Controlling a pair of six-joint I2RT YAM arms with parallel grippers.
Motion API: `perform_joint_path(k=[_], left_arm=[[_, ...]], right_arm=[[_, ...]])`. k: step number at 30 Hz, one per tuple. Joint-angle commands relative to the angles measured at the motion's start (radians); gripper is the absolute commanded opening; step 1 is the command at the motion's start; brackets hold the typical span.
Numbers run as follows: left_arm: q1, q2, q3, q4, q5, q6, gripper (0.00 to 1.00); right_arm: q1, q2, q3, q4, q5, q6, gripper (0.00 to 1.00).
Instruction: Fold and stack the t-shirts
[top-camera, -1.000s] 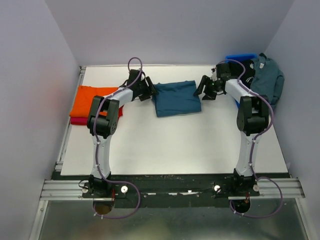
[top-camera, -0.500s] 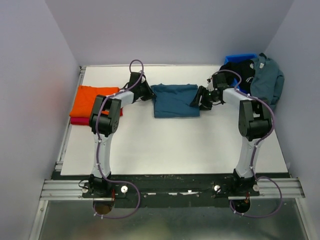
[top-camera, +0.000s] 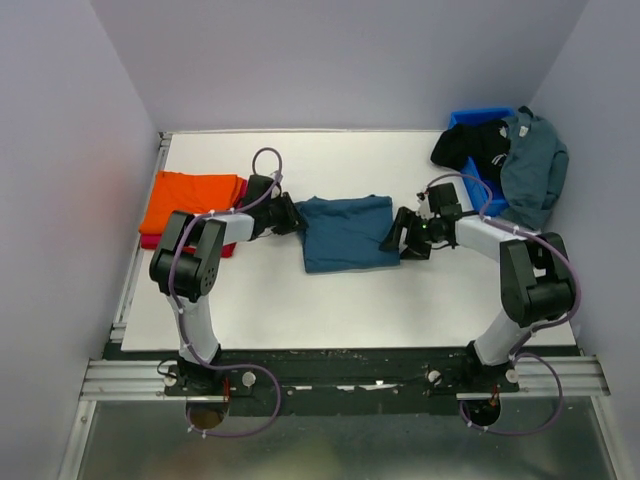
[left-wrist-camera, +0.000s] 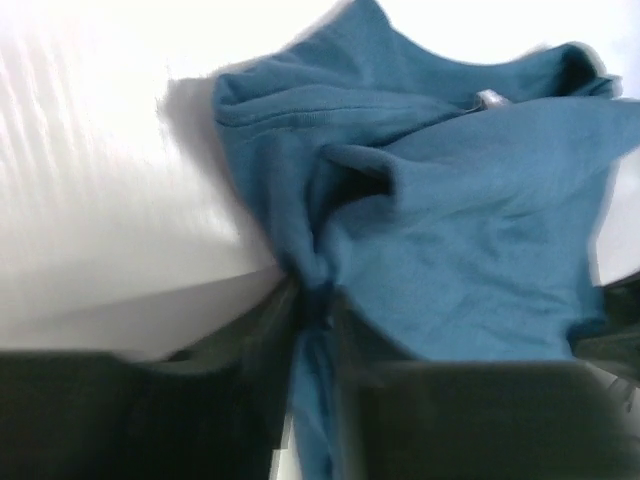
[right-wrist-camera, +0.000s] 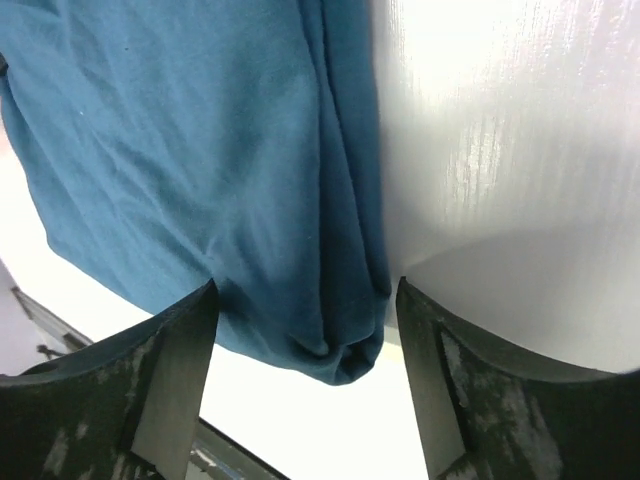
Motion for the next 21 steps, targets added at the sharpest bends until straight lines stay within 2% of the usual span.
perform_joint_path(k=[1,2,3,6,13,17,21], left_arm=[[-0.007,-0.078,-0.053,-0.050,-0.043,0.077,0.58],[-0.007,-0.083,-0.036,-0.079,-0.076,0.089,0.70],[-0.007,-0.089,-0.017,-0.104,-0.097,0.096,0.76],[-0.004,-0.089,0.041,-0.142,-0.128,0.102,0.84],[-0.005,-0.009,0.139,-0.159,-0.162,0.068,0.85],[-0.007,0.028,0.138,-0.089,-0.173,0.042,0.84],[-0.007,0.091,0.204,-0.125,-0.163,0.047,0.82]], right_arm=[[0.005,-0.036,0.010,0.002,0.087,-0.012,0.82],[0.005,-0.024,0.040,-0.016,0.092,-0.021,0.82],[0.005,-0.009,0.071,-0.028,0.099,-0.027,0.82],[0.004,0.016,0.140,-0.033,0.133,-0.026,0.83],[-0.007,0.094,0.294,-0.032,0.159,-0.050,0.82],[-0.006,0.203,0.393,-0.055,0.181,-0.052,0.75],[-0.006,0.297,0.505,-0.110,0.211,-0.063,0.72]])
